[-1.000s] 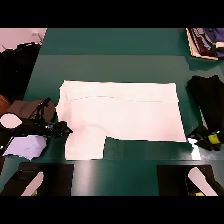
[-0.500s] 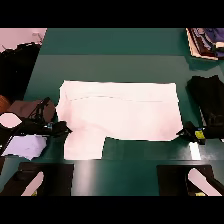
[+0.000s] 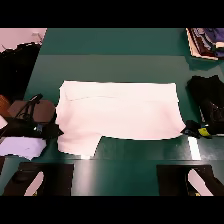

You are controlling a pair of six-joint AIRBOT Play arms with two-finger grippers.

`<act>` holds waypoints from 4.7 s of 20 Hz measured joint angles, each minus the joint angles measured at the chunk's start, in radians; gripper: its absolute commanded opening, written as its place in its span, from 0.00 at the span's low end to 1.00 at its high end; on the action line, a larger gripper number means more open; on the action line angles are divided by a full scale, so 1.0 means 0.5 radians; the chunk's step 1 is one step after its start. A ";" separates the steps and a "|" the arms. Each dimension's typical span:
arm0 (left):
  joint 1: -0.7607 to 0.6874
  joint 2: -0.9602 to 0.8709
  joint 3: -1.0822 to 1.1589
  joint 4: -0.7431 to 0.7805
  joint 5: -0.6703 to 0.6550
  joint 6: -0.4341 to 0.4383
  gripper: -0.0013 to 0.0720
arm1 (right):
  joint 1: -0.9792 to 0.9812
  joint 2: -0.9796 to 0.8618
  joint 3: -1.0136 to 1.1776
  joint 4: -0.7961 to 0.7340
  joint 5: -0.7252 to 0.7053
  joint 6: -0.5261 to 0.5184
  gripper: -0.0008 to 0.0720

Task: Fold the shirts.

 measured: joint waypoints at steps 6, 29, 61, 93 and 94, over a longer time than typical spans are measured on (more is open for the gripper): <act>-0.001 0.186 0.106 0.030 -0.375 -0.124 0.05 | 0.034 0.438 0.035 -0.165 0.329 0.050 0.03; -0.002 -1.410 0.958 0.015 0.923 0.164 0.52 | 0.323 -1.349 1.476 0.217 -0.115 -0.040 0.66; -1.150 -2.353 1.687 -0.372 1.114 0.053 0.05 | 0.439 -0.983 1.682 1.283 0.023 -0.467 0.03; 0.143 -1.090 1.788 0.343 0.520 0.073 0.05 | 2.233 -2.068 2.718 1.369 -0.395 -0.623 0.63; 0.150 -1.086 1.788 0.346 0.507 0.079 0.05 | 2.174 -2.069 2.731 1.283 -0.316 -0.581 0.62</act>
